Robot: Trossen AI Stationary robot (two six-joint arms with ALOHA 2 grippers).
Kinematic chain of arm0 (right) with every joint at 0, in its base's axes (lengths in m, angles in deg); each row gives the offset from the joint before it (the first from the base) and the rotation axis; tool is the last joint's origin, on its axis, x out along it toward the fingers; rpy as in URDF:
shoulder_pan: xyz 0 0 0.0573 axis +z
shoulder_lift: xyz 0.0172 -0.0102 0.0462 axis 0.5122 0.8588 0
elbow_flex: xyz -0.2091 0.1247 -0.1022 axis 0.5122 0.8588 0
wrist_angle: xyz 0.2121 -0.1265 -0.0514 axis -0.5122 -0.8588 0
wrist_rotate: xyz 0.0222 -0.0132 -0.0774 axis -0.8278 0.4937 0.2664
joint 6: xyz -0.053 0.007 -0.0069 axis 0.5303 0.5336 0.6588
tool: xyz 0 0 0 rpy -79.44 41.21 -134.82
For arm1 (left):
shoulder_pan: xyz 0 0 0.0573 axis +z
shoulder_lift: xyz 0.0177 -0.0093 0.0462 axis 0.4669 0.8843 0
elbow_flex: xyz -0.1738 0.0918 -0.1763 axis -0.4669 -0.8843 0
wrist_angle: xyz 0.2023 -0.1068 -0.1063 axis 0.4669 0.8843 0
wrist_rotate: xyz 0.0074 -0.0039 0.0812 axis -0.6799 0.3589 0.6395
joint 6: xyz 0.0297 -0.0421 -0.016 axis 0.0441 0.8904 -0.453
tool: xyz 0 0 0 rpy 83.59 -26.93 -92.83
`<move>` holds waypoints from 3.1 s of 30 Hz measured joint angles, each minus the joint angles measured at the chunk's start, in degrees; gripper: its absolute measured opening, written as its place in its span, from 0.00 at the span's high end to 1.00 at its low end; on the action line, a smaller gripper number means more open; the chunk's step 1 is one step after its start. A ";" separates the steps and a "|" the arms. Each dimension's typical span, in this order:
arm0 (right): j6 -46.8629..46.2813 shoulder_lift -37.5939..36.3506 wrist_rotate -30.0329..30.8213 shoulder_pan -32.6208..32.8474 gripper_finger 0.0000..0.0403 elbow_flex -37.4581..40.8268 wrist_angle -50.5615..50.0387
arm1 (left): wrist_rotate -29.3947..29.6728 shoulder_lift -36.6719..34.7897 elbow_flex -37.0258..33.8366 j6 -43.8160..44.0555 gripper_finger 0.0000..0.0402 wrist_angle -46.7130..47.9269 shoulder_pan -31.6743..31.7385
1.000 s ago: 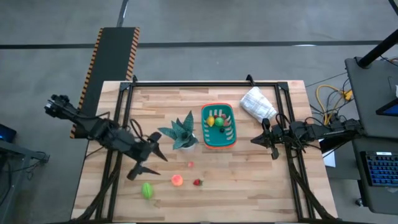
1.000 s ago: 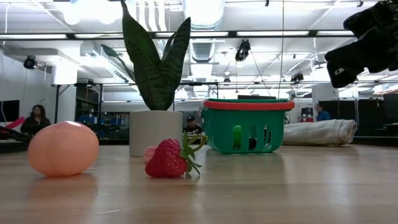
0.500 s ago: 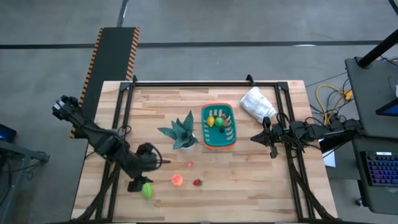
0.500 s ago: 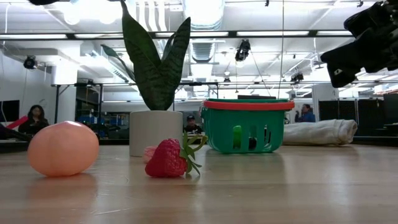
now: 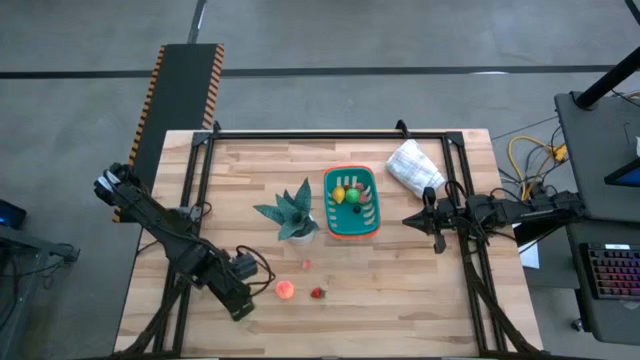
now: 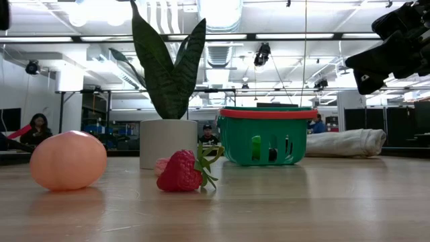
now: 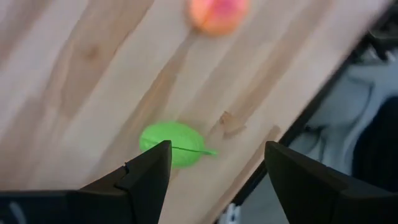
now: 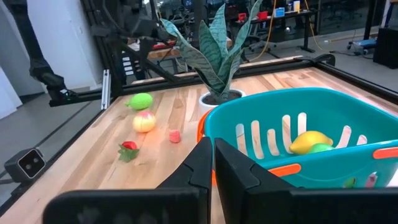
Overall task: Build produce basket
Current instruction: Put the melon into the basket
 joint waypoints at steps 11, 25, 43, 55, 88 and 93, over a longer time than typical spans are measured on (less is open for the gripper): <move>0.00 -0.01 0.00 0.00 0.98 0.00 0.00 | -6.34 6.90 0.20 29.88 0.39 -0.24 -0.06; 8.46 0.00 -0.03 0.00 0.98 0.00 -0.01 | -14.01 13.72 0.63 52.62 0.39 -0.74 -0.72; 8.44 -0.02 -0.03 0.00 0.98 0.00 0.00 | -13.82 19.54 0.42 56.37 0.39 3.83 -0.70; 8.44 -0.02 -0.05 0.00 0.98 0.00 0.00 | -13.92 22.68 0.14 56.42 0.39 2.76 -0.70; 7.38 0.00 -0.09 0.00 0.98 0.02 -0.04 | -24.45 24.53 1.59 57.35 0.39 -0.78 -0.93; 5.40 0.00 -0.11 0.00 0.98 0.02 -0.04 | -24.71 24.47 1.66 57.40 0.39 -0.92 -1.45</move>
